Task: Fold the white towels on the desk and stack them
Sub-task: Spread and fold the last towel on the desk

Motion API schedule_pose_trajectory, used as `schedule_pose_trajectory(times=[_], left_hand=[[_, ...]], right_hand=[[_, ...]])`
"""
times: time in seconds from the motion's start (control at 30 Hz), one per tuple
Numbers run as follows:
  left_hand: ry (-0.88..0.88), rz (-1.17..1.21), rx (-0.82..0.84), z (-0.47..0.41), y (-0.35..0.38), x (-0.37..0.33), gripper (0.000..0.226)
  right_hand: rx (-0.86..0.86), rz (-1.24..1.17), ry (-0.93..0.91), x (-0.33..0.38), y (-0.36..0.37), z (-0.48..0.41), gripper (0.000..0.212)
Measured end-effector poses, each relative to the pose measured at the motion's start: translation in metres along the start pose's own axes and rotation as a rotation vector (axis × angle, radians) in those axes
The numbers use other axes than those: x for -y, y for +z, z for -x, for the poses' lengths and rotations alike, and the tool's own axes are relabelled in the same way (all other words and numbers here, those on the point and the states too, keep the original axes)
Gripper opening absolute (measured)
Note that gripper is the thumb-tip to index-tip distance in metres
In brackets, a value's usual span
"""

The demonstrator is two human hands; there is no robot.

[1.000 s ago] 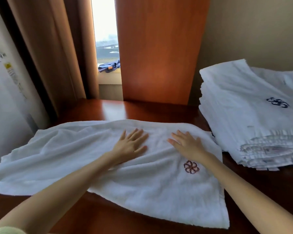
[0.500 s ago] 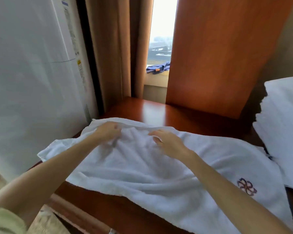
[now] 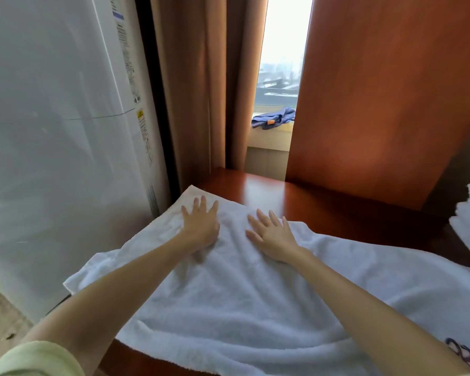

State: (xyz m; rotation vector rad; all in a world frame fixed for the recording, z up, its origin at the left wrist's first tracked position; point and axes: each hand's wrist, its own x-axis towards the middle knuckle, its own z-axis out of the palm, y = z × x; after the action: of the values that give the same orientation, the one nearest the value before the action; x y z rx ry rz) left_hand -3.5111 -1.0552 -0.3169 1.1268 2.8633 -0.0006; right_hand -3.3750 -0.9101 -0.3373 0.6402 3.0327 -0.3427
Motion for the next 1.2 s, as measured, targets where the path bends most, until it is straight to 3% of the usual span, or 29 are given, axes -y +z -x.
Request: schedule_pose_trajectory(times=[0.17,0.4,0.53,0.7,0.87,0.97,1.03,1.13,1.2], left_hand=[[0.275,-0.015,-0.062,0.052,0.002,-0.049,0.061],[0.626,0.014,-0.046,0.151,0.014,-0.085,0.072],[0.68,0.039,-0.032,0.193,0.017,-0.096,0.073],[0.903,-0.037,-0.118,0.244,0.026,-0.137,0.07],[0.863,0.085,0.043,0.284,0.04,-0.15,0.071],[0.801,0.128,0.056,0.298,0.041,-0.132,0.082],[0.78,0.111,0.054,0.306,0.042,-0.116,0.083],[0.798,0.118,-0.088,0.317,0.042,-0.105,0.083],[0.891,0.195,-0.242,0.325,0.04,-0.111,0.062]], right_hand=[[-0.197,-0.038,-0.047,-0.001,-0.002,0.029,0.046],[-0.376,-0.103,0.265,-0.058,-0.02,0.175,0.045],[-0.353,-0.081,0.345,-0.071,-0.013,0.269,0.051],[-0.156,-0.071,0.421,-0.081,0.004,0.336,0.062],[-0.161,-0.067,0.444,-0.086,0.007,0.381,0.062],[-0.426,-0.174,0.451,-0.084,0.002,0.415,0.054],[-0.603,-0.239,0.554,-0.087,-0.001,0.445,0.048],[-0.555,-0.065,0.856,-0.093,0.003,0.494,0.053],[-0.484,-0.075,0.886,-0.095,0.007,0.511,0.054]])
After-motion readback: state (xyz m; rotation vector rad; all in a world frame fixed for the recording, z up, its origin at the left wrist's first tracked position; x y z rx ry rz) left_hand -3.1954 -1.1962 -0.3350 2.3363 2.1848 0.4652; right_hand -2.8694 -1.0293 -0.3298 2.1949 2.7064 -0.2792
